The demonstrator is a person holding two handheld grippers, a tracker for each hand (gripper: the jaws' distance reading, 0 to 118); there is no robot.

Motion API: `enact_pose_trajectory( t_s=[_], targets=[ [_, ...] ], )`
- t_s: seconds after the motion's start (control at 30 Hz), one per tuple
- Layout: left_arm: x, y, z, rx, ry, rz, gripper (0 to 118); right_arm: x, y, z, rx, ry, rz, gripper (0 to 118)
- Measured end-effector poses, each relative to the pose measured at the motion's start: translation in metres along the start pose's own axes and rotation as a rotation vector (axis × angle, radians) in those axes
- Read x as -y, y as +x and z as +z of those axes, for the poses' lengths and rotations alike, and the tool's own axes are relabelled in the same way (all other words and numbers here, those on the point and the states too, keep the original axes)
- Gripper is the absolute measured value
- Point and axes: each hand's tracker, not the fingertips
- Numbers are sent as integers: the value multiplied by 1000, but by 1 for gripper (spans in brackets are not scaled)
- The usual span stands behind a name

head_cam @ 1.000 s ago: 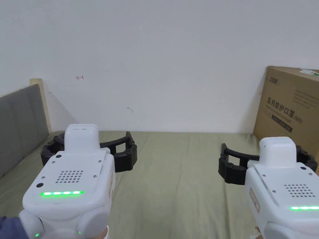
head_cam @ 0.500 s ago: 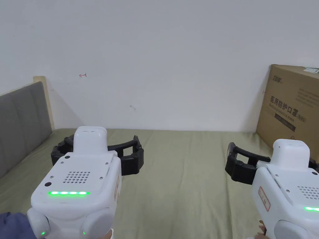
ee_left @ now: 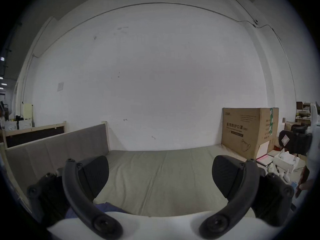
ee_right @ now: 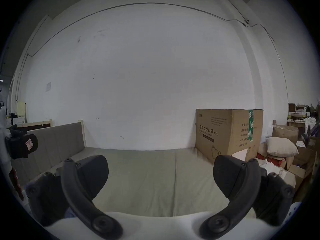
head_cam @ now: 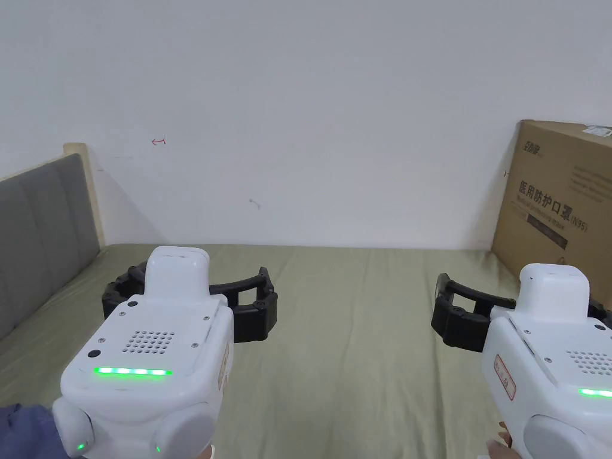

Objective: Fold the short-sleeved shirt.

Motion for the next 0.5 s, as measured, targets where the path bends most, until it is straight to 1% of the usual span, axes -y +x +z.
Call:
enact_pose_trajectory(
  t_s=[0.2,0.23,0.27,0.3,0.33,0.37,0.4,0.43,0.47,0.5],
  targets=[
    [-1,-1,-3,11,-17,14,117,0,0,0,7,-9,7,118],
    [-1,-1,-3,15,-21,11,116,-1,0,0,8,-11,5,117],
    [-1,-1,-3,19,-25,7,112,-1,0,0,13,-13,5,116],
    [-1,-1,-3,34,-34,-2,98,-1,1,1,12,-12,3,107],
    [0,-2,-4,80,-53,6,73,-2,1,2,-2,-10,-2,89],
    [0,-5,-6,110,-83,34,39,-3,0,2,-23,-14,-8,56],
    [0,-8,-10,120,-133,66,0,-4,0,-1,18,-29,10,12],
    [2,-10,-14,99,-182,79,0,-4,0,-6,50,-69,33,9],
    [6,-12,-15,61,-183,99,0,-3,1,-8,40,-76,27,9],
    [9,-14,-14,71,-173,108,0,-2,7,-9,-46,-96,-21,9]
  ],
)
